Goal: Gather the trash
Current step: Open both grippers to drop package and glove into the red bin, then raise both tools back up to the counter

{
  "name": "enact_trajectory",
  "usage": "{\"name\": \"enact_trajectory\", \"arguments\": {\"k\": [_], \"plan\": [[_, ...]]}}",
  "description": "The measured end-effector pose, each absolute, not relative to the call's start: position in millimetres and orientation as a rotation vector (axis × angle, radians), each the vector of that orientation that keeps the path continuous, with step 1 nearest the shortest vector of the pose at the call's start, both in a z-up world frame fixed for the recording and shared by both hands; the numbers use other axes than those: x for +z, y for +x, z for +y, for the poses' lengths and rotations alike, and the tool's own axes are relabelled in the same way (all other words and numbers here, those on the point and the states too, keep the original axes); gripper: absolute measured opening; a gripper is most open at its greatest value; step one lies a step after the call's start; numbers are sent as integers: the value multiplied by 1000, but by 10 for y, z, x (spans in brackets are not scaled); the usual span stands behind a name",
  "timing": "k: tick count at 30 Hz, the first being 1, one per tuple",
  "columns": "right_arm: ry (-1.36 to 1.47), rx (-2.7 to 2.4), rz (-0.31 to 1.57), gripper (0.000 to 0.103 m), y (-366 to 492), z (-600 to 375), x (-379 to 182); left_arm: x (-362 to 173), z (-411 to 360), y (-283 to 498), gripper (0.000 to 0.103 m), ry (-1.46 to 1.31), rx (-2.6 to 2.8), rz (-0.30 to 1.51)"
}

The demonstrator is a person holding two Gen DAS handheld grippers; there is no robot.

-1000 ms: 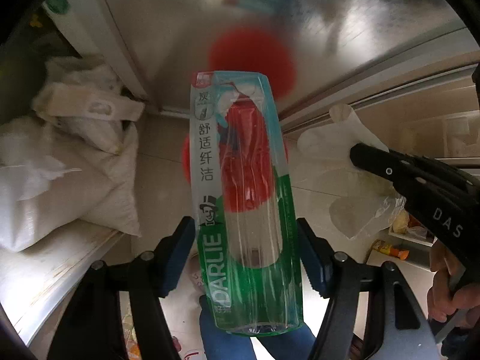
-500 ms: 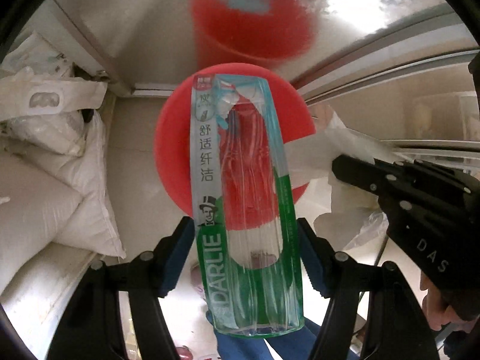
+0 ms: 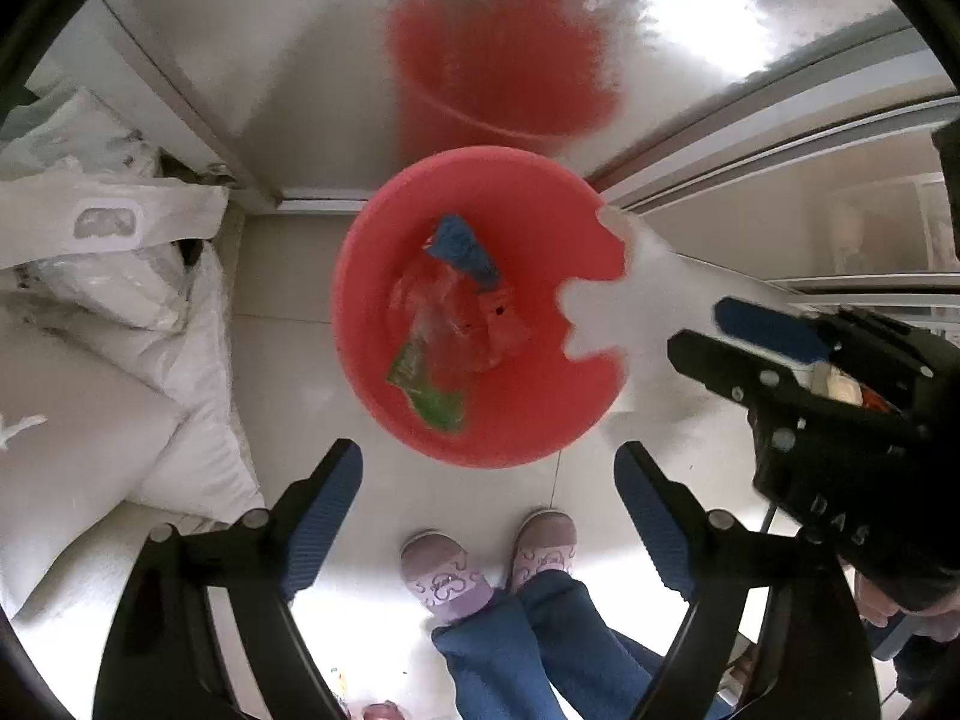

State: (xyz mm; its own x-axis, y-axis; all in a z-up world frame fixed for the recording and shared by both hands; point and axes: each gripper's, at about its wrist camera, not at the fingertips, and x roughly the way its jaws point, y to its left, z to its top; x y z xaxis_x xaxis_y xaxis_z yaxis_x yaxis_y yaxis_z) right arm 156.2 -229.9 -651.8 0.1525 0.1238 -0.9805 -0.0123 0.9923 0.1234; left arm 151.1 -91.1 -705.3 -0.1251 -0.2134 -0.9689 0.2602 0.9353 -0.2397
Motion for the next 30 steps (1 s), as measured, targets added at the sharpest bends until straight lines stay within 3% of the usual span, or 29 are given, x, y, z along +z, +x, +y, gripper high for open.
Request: {"name": "enact_trajectory", "arguments": {"k": [1,7,14,16,21,25,30], "plan": [[85,89,1407,45,1530,-2310,-6476,-6977,-901,1495,85,39,-403,1638],[106,85,1355,60,1290,-2398,-5938,-6312,-873,1364,86,48,-405,1577],[82,75,1263,77,974,-2406,-4901,-5178,-790,1140,86,37,-366,1480],[52,79,1232,83,875,-2397,-4539,-4842,-764,1074,91,38,-352,1444],[14,81,1140,89,665,-2316,-3604,-3843,-655,876,103,-10,-319,1343],[-22,73,1049,95,477,-2296,-2881,-3168,-547,792,103,-43,-304,1259],[-48,89,968,95,333,-2203,-2136,-2341,-467,653,103,-4,-275,1136]]}}
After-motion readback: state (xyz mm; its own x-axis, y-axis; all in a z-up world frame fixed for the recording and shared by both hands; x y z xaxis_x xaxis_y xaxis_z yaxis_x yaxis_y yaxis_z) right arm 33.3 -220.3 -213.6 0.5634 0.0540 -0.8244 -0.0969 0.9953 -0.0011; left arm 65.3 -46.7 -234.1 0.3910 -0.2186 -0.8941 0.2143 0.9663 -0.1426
